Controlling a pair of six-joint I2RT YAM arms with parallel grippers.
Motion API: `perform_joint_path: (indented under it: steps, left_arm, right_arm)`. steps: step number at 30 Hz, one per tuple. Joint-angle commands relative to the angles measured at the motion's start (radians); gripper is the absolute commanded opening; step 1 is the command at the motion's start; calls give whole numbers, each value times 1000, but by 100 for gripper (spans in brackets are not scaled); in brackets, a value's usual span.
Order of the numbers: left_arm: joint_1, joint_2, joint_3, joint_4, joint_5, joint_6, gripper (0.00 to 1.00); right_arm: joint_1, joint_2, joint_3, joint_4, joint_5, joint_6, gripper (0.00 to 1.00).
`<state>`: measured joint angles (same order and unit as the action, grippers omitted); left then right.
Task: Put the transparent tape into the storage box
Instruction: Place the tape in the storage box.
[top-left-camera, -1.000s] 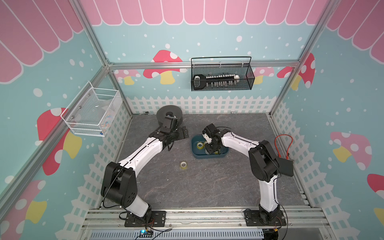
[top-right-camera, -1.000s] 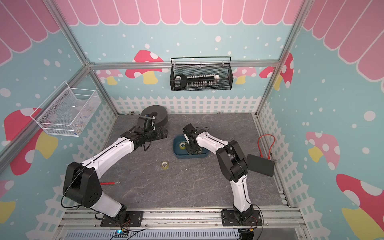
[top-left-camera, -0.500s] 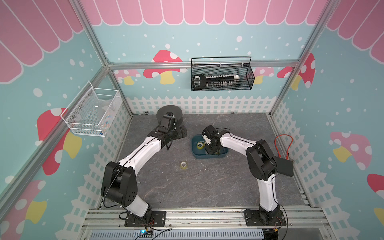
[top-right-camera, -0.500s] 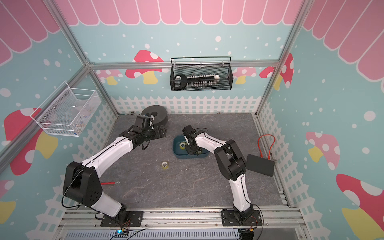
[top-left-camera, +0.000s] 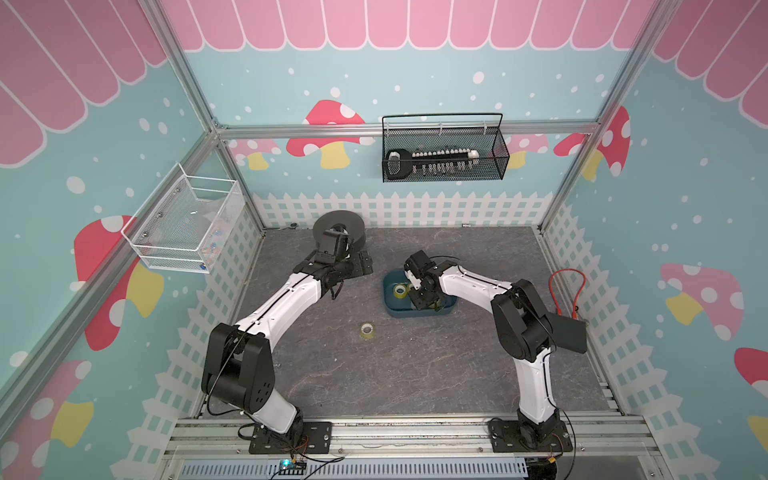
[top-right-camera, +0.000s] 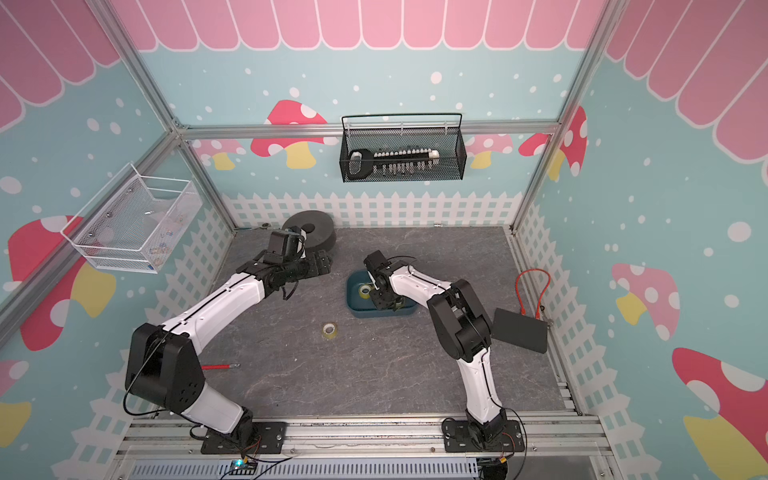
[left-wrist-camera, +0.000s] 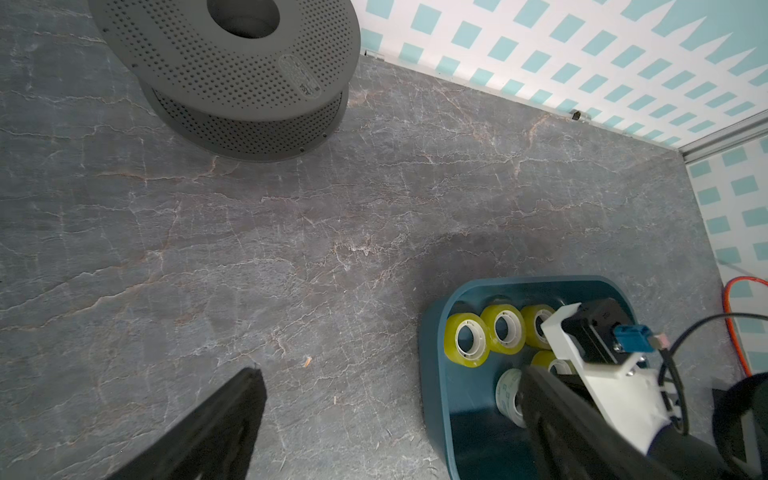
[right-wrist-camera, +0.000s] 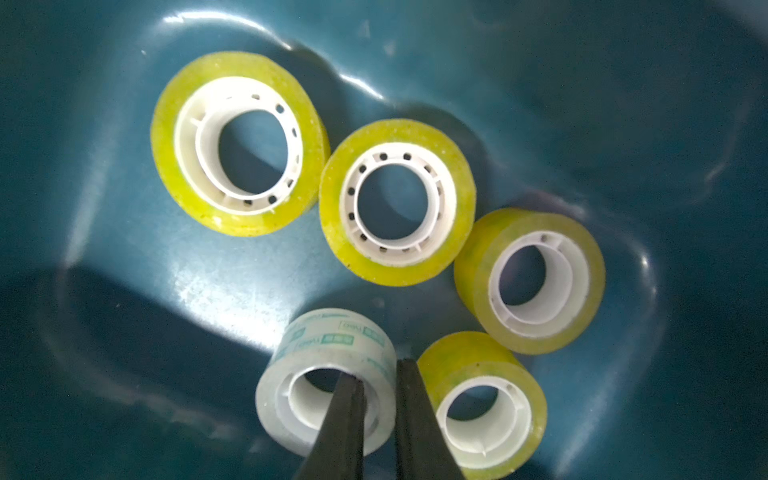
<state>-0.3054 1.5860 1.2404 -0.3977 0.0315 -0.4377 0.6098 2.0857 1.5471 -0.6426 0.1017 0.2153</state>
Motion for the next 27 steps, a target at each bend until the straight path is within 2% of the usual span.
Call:
perform_joint_path:
  steps: [1, 11, 20, 27]
  left_arm:
    - [6, 6, 11, 20, 14, 21, 99]
    - [9, 11, 13, 22, 17, 22, 99]
    - [8, 12, 14, 24, 18, 24, 99]
    - [9, 12, 12, 28, 20, 24, 99]
  right_arm:
    - [5, 37, 6, -25, 31, 10, 11]
    - [4, 42, 20, -32, 35, 11, 17]
    - [3, 44, 46, -37, 35, 10, 34]
    - [5, 34, 78, -47, 33, 9, 34]
